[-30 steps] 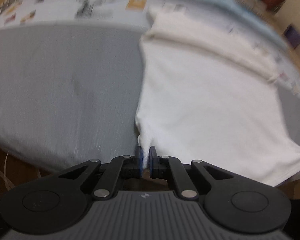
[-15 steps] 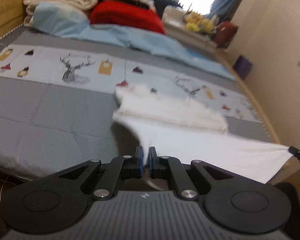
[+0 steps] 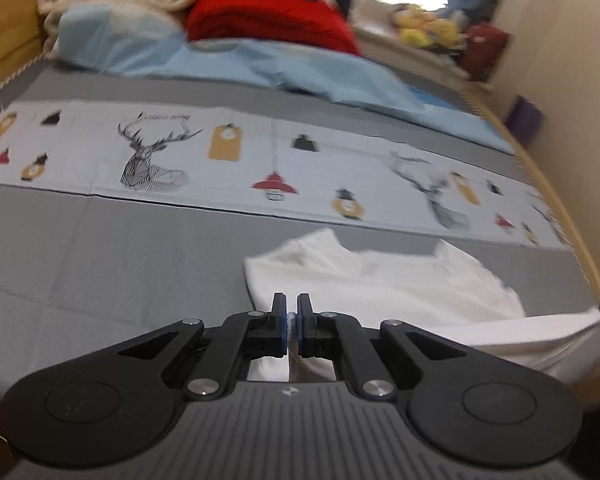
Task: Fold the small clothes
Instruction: 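Lift the hem with both grippers and fold it toward the collar, then release the folded hem with both grippers onto the shirt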
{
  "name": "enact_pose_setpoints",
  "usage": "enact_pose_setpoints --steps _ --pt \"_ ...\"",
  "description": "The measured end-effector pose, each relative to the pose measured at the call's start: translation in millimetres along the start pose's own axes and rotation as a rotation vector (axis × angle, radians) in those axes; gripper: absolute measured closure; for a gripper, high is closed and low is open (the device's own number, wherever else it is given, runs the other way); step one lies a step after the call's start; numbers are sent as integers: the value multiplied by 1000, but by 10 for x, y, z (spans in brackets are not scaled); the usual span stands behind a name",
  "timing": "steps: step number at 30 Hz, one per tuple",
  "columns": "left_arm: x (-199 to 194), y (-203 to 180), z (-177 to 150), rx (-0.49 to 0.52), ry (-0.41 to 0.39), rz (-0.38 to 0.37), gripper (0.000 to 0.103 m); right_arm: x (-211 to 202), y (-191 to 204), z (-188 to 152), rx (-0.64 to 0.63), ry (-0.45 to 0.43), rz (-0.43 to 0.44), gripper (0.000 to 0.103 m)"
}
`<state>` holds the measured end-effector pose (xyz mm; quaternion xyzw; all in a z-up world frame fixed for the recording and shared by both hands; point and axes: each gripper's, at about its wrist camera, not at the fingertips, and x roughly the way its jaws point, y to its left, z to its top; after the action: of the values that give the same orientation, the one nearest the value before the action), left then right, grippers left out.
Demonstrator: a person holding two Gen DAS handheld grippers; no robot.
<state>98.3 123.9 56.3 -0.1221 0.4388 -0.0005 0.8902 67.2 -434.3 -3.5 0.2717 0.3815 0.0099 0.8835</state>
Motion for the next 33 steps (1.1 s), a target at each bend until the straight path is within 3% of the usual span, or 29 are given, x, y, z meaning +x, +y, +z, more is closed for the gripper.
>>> enact_pose_setpoints --steps 4,7,9,10,11,13,14,18,22,26,29,31,32,33 --pt "864 158 359 -22 57 60 98 802 89 283 -20 51 -35 98" --pt "1220 363 384 -72 38 130 98 1193 7 374 -19 -13 -171 96" --pt "1308 570 349 -156 93 113 98 1292 -140 326 21 10 -162 92" --pt "1292 627 337 -176 89 99 96 1352 -194 317 59 65 -142 92" --pt "1293 665 339 -170 94 90 95 1359 -196 306 57 64 -97 92" --pt "1364 680 329 -121 128 74 89 1412 -64 284 -71 68 -46 92" --pt "1434 678 310 -96 149 71 81 1469 -8 250 -138 80 -51 91" --pt "1707 649 189 -89 216 56 79 1813 -30 125 -201 211 -101 85" --pt "1852 506 247 -97 191 13 75 1953 24 150 -216 194 -90 82" --pt "2022 366 289 -103 204 27 70 2143 47 170 -225 215 -103 82" --pt "2149 298 309 -104 225 36 70 2199 59 214 -230 204 -113 82" --pt "2168 249 331 -79 211 53 81 2209 77 254 -232 182 -106 84" --pt "2152 225 353 -55 197 62 92 2194 97 269 -240 164 -97 97" --pt "2103 210 382 -32 167 74 98 2162 125 285 -257 135 -95 103"
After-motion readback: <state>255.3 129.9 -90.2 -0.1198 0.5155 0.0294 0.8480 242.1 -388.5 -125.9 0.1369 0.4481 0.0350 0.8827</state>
